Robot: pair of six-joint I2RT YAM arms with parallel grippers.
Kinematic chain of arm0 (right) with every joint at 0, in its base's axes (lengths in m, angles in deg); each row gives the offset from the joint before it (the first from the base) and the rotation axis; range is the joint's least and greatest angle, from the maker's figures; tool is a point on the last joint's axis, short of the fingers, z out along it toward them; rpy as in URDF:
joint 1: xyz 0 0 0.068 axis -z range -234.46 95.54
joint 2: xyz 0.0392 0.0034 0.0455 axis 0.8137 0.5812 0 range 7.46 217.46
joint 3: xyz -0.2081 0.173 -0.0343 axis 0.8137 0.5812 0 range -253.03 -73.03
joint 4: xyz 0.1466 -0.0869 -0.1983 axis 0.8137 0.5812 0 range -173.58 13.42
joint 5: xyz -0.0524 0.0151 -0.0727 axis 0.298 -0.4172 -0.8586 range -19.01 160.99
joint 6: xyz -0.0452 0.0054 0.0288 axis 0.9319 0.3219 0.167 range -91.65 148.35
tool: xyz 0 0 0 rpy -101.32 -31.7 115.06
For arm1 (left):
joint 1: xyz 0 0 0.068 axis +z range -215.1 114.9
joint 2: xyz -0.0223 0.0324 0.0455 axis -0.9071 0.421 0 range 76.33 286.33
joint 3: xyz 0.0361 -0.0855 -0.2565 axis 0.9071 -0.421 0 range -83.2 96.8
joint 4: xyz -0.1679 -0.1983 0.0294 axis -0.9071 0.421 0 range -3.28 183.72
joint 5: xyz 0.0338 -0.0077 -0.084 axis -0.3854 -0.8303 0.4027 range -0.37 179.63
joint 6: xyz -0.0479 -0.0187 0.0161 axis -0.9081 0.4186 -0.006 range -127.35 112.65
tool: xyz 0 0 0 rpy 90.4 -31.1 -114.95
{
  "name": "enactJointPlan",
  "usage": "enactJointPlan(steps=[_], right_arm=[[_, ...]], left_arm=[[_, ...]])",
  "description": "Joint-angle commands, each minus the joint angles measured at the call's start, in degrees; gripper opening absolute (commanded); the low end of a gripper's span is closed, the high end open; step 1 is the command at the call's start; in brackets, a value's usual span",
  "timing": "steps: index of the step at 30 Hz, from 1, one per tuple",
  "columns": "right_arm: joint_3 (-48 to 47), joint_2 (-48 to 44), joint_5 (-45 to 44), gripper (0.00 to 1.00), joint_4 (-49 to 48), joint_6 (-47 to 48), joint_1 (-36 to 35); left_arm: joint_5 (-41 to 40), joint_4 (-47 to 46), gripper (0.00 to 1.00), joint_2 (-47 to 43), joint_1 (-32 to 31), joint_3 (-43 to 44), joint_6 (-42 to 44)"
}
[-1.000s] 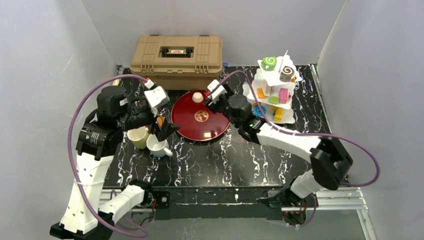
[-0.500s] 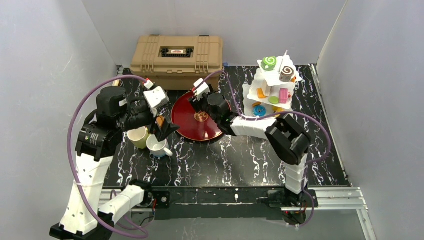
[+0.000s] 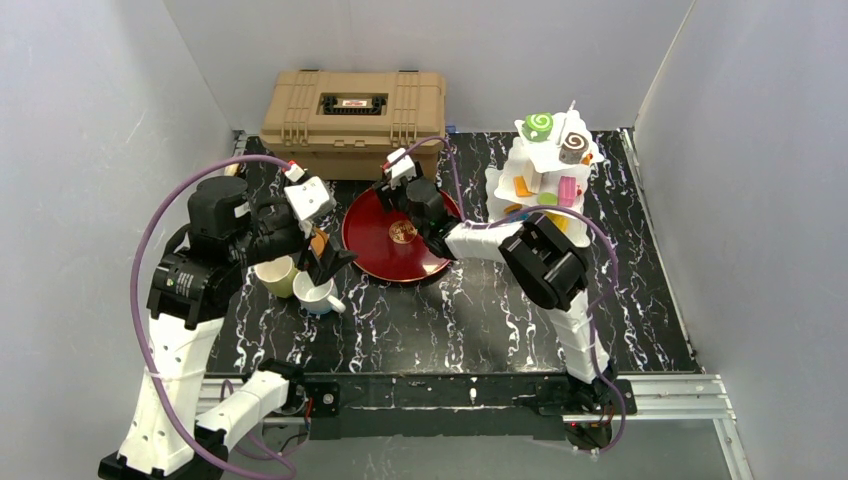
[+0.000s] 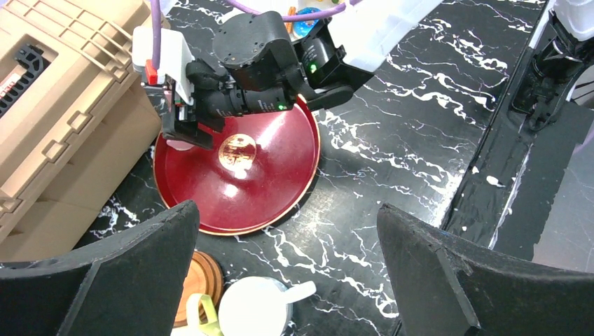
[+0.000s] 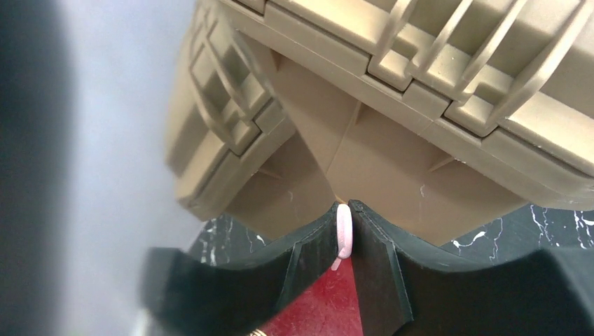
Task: Serve the afternoon tea
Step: Pick up the desert from the tray.
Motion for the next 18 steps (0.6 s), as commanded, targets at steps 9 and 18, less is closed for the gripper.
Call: enactJointPlan(steps=[9, 18], right_arm=[[-6.2, 4.2, -1.1, 0.71, -3.1, -3.8, 1.4], [-8.2, 6.7, 0.3, 0.66, -1.8, -5.3, 1.4]], left_arm=[[0.1, 1.0, 0.97, -0.7, 0.0, 0.8, 1.2], [-0.4, 1.4, 0.97, -1.0, -0.1, 0.9, 1.6]])
